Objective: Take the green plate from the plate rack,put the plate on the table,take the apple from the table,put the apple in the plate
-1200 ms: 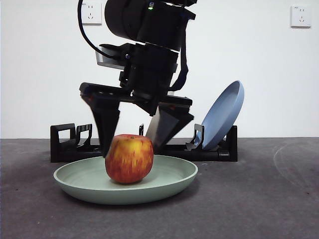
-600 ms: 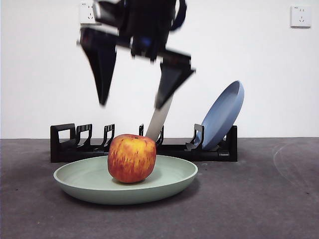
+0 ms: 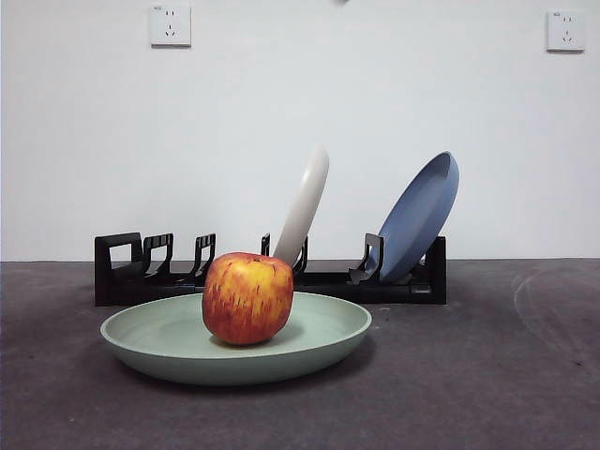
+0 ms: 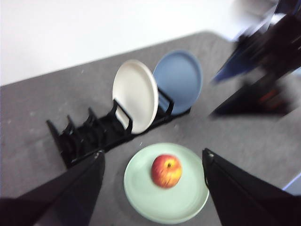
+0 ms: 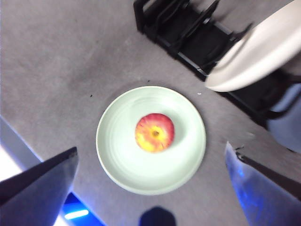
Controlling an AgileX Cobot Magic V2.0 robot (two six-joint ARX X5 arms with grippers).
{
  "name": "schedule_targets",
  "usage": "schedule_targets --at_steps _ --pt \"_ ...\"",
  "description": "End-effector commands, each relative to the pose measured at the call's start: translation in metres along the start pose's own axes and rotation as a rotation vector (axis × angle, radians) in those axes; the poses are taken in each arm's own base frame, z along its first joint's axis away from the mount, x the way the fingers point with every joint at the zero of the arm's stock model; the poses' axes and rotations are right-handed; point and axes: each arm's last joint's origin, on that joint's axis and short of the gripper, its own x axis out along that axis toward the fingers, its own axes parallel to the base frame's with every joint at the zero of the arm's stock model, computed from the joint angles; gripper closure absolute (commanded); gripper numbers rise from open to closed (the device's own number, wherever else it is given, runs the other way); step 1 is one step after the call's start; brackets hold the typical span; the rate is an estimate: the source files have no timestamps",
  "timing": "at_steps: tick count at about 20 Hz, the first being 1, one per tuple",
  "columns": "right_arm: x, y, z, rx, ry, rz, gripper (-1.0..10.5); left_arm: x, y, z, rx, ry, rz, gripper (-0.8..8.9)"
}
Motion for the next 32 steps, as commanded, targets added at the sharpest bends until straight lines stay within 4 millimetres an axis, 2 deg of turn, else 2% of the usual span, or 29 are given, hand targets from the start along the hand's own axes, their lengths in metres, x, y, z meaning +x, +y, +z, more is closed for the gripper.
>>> schedule_targets --at_steps 1,8,11,13,17,20,21,22,23,24,32 --pt "-0.029 -0.003 -0.013 -0.004 -0.004 -0.014 3.8 0.004 -0.002 -0.003 0.047 0.03 0.004 4.68" --pt "-0.098 -0.008 -0.051 0.039 -0.064 -0.006 3.8 0.007 -0.003 -0.013 0.107 0.135 -0.048 4.68" --pt "-0.129 -0.011 -0.076 0.076 -0.118 0.016 3.8 0.008 0.0 -0.026 0.089 0.176 -0.039 4.69" --pt "-0.14 -0.012 -0.098 0.107 -0.136 0.048 3.8 0.01 0.002 -0.041 0.048 0.205 -0.061 4.69" --pt "-0.134 -0.014 -0.136 0.135 -0.096 0.044 3.8 0.011 0.006 -0.066 -0.088 0.223 -0.112 4.69" --pt "-0.122 -0.014 -0.153 0.13 -0.057 0.039 3.9 0.008 0.009 -0.071 -0.183 0.165 -0.16 4.71" --pt "-0.118 -0.014 -0.156 0.13 -0.049 0.038 4.6 0.007 0.009 -0.072 -0.203 0.158 -0.162 5.24" --pt "-0.115 -0.014 -0.158 0.126 -0.043 0.038 6.6 0.006 0.01 -0.072 -0.205 0.158 -0.163 7.0" --pt "-0.111 -0.014 -0.16 0.124 -0.044 0.037 10.0 0.006 0.01 -0.072 -0.21 0.157 -0.163 8.08" --pt "-0.11 -0.014 -0.16 0.117 -0.047 0.038 9.7 0.006 0.01 -0.072 -0.21 0.158 -0.164 8.23" --pt "-0.11 -0.014 -0.162 0.062 -0.05 0.037 9.6 0.007 0.009 -0.072 -0.272 0.18 -0.18 8.22"
